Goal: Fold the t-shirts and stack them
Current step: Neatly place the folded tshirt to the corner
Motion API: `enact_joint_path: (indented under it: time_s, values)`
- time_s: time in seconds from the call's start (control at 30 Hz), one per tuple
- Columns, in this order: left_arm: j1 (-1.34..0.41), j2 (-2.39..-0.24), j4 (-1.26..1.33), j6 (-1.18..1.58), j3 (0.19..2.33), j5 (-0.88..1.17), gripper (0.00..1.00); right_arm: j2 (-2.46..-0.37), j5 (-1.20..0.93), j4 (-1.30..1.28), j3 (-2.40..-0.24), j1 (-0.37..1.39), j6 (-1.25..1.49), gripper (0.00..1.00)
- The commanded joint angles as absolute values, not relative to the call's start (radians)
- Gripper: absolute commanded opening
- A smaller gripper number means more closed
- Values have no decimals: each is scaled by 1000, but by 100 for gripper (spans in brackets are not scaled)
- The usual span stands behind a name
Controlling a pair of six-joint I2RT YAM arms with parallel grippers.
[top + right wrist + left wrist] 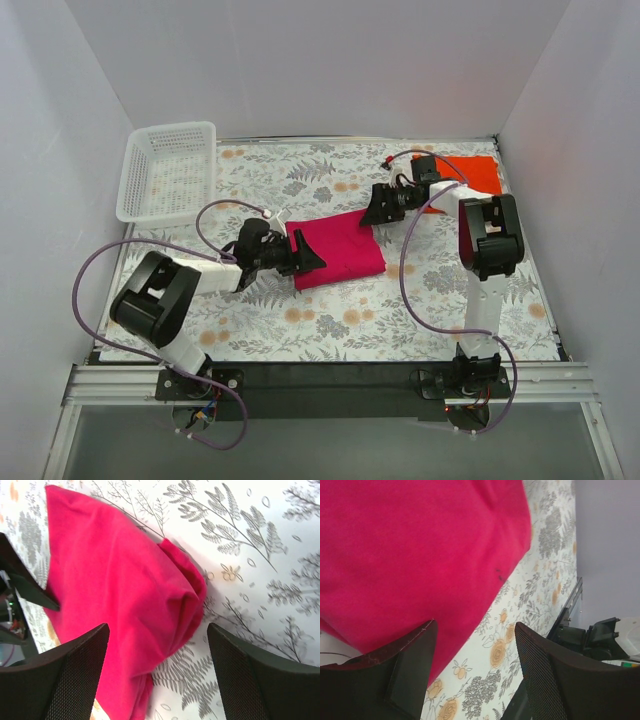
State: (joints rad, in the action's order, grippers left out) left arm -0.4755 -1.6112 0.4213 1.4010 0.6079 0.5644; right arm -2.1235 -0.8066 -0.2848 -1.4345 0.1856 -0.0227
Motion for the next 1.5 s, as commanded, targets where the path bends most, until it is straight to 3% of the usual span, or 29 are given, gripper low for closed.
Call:
enact_joint_path:
  time_s: [0.0, 0.43, 0.53, 0.63, 0.73, 0.77, 0.83, 0.87, 0.9, 1.07, 1.13, 1.2, 1.47]
  values:
    - [-480, -1627, 407, 1359, 621, 523, 59, -2194, -801, -314, -1457, 224, 35, 72]
    - [-480, -1730, 295, 1344, 615, 420, 56, -2269, -798, -314, -1463, 278, 69, 72]
    - [-479, -1739, 295, 1345, 615, 423, 56, -2283, -799, -314, -1466, 284, 74, 69]
    - [-479, -1743, 295, 1347, 618, 423, 56, -2293, -807, -314, -1474, 284, 77, 59]
    - [-479, -1744, 295, 1345, 617, 422, 56, -2296, -816, -313, -1483, 284, 77, 42]
    - [-479, -1741, 295, 1345, 617, 420, 56, -2292, -818, -313, -1486, 281, 75, 32]
    - [-479, -1736, 296, 1342, 614, 413, 56, -2283, -825, -316, -1496, 279, 60, 20]
    - [-480, -1733, 296, 1341, 615, 411, 56, -2267, -828, -314, -1497, 272, 54, 4]
    - [-479, -1723, 301, 1339, 611, 410, 56, -2257, -830, -314, -1499, 268, 45, 1]
    - [-479, -1593, 388, 1318, 560, 393, 60, -2134, -868, -318, -1485, 238, -67, 1]
    - [-480, -1466, 451, 1305, 522, 382, 73, -2088, -859, -322, -1476, 233, -103, 1]
    - [-479, -1386, 472, 1266, 509, 364, 79, -2033, -845, -346, -1476, 226, -153, 1]
    - [-440, -1073, 332, 1167, 520, 291, 82, -1962, -761, -480, -1558, 184, -261, 1]
